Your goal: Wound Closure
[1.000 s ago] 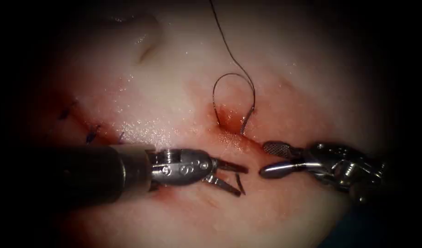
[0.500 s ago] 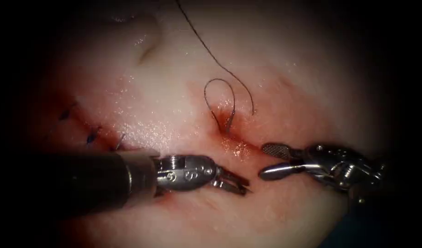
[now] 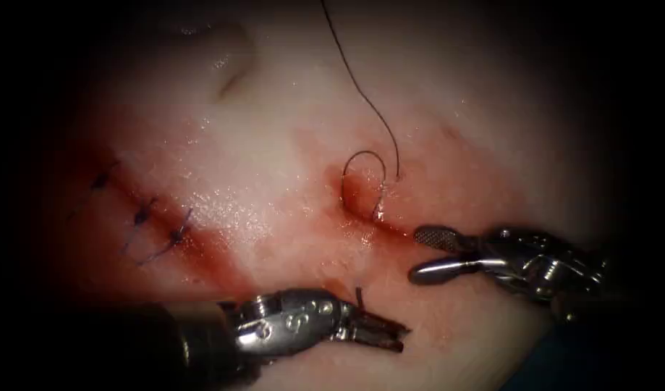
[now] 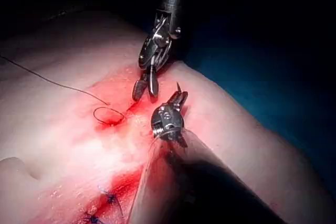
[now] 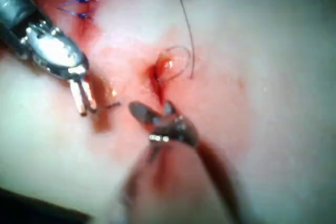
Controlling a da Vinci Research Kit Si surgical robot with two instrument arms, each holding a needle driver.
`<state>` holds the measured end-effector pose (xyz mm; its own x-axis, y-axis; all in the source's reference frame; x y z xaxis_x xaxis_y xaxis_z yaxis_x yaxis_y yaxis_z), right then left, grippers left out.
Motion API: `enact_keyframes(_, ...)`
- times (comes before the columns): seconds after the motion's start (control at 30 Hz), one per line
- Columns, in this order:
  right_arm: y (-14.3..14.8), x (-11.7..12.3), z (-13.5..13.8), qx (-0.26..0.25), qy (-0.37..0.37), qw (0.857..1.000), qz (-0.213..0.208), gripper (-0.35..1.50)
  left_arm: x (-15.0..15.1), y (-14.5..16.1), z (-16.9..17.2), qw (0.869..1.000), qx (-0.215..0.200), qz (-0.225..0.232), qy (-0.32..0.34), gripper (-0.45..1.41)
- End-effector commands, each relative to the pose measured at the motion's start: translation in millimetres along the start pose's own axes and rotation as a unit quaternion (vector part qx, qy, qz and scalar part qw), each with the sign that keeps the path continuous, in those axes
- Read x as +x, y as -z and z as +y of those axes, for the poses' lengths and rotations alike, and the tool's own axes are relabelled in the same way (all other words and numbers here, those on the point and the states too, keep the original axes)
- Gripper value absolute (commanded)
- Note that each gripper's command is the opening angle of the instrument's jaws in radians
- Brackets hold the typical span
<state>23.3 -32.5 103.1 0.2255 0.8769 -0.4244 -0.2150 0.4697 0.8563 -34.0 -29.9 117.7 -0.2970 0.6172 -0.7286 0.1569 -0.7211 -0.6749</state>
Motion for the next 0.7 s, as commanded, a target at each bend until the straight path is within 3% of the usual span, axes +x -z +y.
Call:
enact_keyframes(0.03,-0.9,-0.3,0.0,0.001,0.0,1.0,0.0,1.08,-0.3,-0.7,1.0,0.999,-0.004,0.019,0.027,-0.45)
enact_keyframes(0.3,-0.9,-0.4,-0.1,0.002,0.001,1.0,-0.001,1.08,-0.8,0.4,4.3,0.995,-0.015,0.043,0.086,-0.45)
enact_keyframes(0.5,-1.0,-0.4,-0.1,0.002,0.004,1.0,-0.001,1.08,-0.2,2.1,5.4,0.994,-0.024,0.05,0.09,-0.45)
enact_keyframes(0.7,-1.3,-0.5,-0.2,0.001,0.004,1.0,-0.001,1.08,1.4,3.2,5.4,0.998,-0.042,0.048,-0.02,-0.45)
